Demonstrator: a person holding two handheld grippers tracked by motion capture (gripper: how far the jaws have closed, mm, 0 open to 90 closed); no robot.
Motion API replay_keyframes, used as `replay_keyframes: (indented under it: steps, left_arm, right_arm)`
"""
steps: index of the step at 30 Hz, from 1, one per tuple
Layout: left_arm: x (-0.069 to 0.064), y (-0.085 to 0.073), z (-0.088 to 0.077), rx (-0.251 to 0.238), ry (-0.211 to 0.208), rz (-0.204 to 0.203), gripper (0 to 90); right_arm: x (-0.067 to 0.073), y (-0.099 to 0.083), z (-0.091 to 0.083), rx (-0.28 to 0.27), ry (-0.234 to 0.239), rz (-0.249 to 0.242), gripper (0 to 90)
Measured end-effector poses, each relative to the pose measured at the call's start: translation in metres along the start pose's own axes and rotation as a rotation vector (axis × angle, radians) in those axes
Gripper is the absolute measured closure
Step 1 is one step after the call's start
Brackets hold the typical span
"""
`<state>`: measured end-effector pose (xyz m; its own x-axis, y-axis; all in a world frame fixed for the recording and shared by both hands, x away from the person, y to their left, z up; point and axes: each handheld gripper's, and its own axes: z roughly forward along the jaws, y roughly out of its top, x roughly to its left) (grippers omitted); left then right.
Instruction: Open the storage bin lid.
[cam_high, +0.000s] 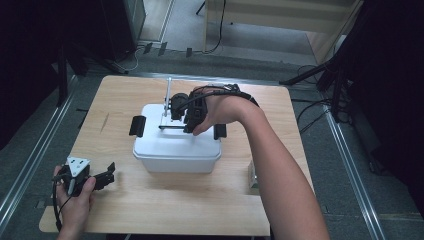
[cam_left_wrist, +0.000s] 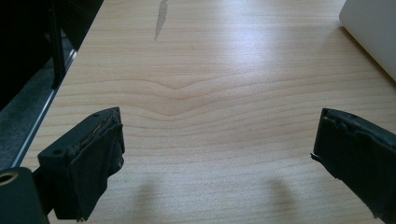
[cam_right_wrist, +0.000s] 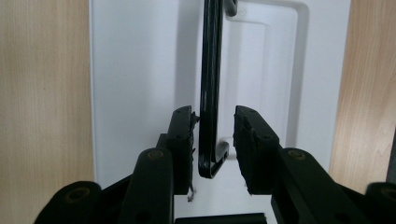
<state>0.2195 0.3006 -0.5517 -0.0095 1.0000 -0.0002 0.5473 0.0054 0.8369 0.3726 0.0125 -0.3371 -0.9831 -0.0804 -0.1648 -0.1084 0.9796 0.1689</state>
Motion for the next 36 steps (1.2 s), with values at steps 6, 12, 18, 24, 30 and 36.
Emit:
replay_keyframes:
  steps: [6, 12, 18, 24, 30, 36]
  left_arm:
    - [0.0, 0.0, 0.0, 0.0, -0.001, 0.0, 2.7]
    - [0.0, 0.0, 0.0, 0.0, -0.001, 0.001, 2.7]
    - [0.0, 0.0, 0.0, 0.002, -0.004, 0.001, 2.7]
    - [0.0, 0.0, 0.0, 0.002, -0.005, -0.001, 2.7]
    - [0.0, 0.0, 0.0, 0.002, -0.004, 0.0, 2.7]
    - [0.0, 0.0, 0.0, 0.002, -0.004, 0.003, 2.7]
  right_arm:
    - [-0.001, 0.004, 0.002, 0.007, 0.013, 0.015, 69.6]
    - [-0.001, 0.006, 0.005, 0.017, 0.009, 0.019, 69.9]
    - [-0.003, 0.009, 0.009, 0.029, 0.005, 0.014, 70.8]
    - [-0.004, 0.012, 0.012, 0.035, 0.0, 0.01, 75.2]
    - [-0.006, 0.014, 0.01, 0.027, -0.026, 0.002, 83.7]
    - [-0.007, 0.013, 0.009, 0.023, -0.033, 0.0, 84.8]
